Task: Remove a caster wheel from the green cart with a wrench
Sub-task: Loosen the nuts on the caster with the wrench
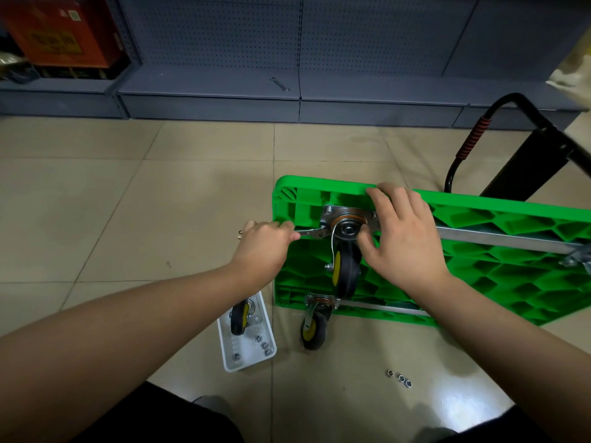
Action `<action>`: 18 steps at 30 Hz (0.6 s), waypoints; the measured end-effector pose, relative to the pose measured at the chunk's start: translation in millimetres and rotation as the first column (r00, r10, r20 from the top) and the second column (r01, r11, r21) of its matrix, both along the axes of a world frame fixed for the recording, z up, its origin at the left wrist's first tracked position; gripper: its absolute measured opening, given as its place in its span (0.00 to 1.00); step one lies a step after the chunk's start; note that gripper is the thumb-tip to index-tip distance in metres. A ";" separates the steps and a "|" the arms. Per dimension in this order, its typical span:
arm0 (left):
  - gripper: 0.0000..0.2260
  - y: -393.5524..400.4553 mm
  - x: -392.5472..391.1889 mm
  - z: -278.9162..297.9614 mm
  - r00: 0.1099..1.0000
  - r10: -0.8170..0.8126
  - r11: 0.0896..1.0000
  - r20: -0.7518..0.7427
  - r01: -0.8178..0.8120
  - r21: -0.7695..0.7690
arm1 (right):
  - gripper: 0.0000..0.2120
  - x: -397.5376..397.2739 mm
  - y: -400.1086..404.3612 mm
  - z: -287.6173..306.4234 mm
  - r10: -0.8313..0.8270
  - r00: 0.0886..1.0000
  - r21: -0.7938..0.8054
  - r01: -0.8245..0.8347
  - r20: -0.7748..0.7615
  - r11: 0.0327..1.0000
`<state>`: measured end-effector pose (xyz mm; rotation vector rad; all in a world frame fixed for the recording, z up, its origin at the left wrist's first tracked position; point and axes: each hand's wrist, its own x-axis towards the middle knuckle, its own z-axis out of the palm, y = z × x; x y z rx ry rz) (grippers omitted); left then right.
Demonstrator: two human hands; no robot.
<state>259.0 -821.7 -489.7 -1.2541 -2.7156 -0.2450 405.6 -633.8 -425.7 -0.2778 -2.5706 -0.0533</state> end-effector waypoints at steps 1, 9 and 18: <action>0.11 0.0 0.1 -3.4 1.000 0.009 1.000 0.018 -0.009 0.021 | 0.25 -0.1 -0.3 -0.6 -0.001 1.000 0.002 0.001 -0.004 1.000; 0.16 8.2 20.7 -41.2 0.859 0.055 0.947 0.509 -0.207 0.247 | 0.25 -0.6 0.7 -2.6 0.004 1.000 0.007 -0.004 -0.020 1.000; 0.15 30.6 34.7 -44.4 0.323 -0.099 0.914 0.941 -0.344 0.214 | 0.25 -0.2 2.4 -3.2 0.018 0.999 0.013 -0.018 -0.031 1.000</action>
